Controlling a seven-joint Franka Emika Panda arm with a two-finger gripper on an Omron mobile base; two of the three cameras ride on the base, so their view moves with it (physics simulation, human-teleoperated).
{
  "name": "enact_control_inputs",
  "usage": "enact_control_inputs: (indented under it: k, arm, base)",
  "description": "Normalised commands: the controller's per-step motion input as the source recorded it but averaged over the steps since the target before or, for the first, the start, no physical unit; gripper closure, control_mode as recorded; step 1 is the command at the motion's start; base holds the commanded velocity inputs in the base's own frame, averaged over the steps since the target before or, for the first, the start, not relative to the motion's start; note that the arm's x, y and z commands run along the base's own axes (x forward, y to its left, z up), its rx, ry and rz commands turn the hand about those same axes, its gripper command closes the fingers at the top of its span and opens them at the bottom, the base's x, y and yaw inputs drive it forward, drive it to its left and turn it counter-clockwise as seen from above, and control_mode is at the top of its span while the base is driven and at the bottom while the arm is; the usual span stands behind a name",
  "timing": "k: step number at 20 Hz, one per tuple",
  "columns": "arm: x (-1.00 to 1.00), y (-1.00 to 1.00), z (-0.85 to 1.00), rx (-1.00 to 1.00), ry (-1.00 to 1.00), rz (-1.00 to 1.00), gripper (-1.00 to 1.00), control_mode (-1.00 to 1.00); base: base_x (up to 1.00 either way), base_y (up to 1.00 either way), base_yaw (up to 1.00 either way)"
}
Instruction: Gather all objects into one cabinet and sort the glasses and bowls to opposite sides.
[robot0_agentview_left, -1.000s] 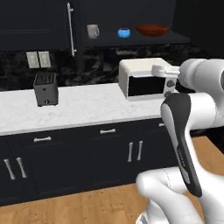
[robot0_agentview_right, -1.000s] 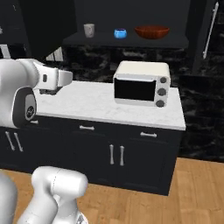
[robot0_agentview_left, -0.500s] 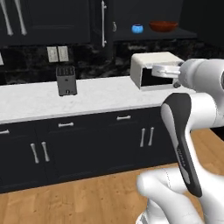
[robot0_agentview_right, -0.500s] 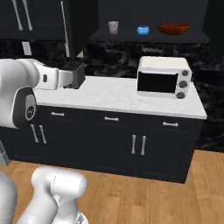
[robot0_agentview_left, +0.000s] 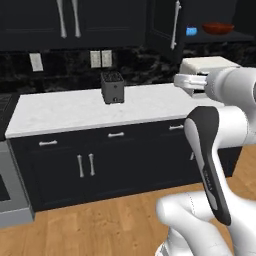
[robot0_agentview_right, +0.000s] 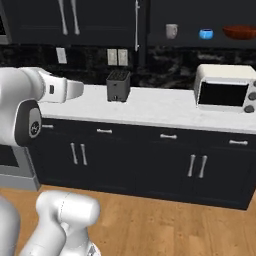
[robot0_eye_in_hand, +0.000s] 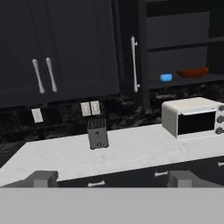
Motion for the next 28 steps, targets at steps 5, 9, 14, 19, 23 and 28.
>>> enact_control_inputs:
  k: [5, 9, 14, 19, 23, 28]
  arm:
    - [0.0, 0.0, 0.0, 0.0, 0.0, 0.0, -1.0, 1.0]
    - [0.0, 0.0, 0.0, 0.0, 0.0, 0.0, -1.0, 1.0]
    - [0.0, 0.0, 0.0, 0.0, 0.0, 0.0, -1.0, 1.0]
    - [0.0, 0.0, 0.0, 0.0, 0.0, 0.0, -1.0, 1.0]
    - [0.0, 0.0, 0.0, 0.0, 0.0, 0.0, -1.0, 1.0]
    - [0.0, 0.0, 0.0, 0.0, 0.0, 0.0, -1.0, 1.0]
  base:
    - [-0.01, 0.9, 0.0]
    - [0.0, 0.91, 0.0]
    - [0.0, 0.96, 0.0]
    - [0.0, 0.97, 0.0]
    - [0.01, 0.97, 0.0]
    - [0.02, 0.94, 0.0]
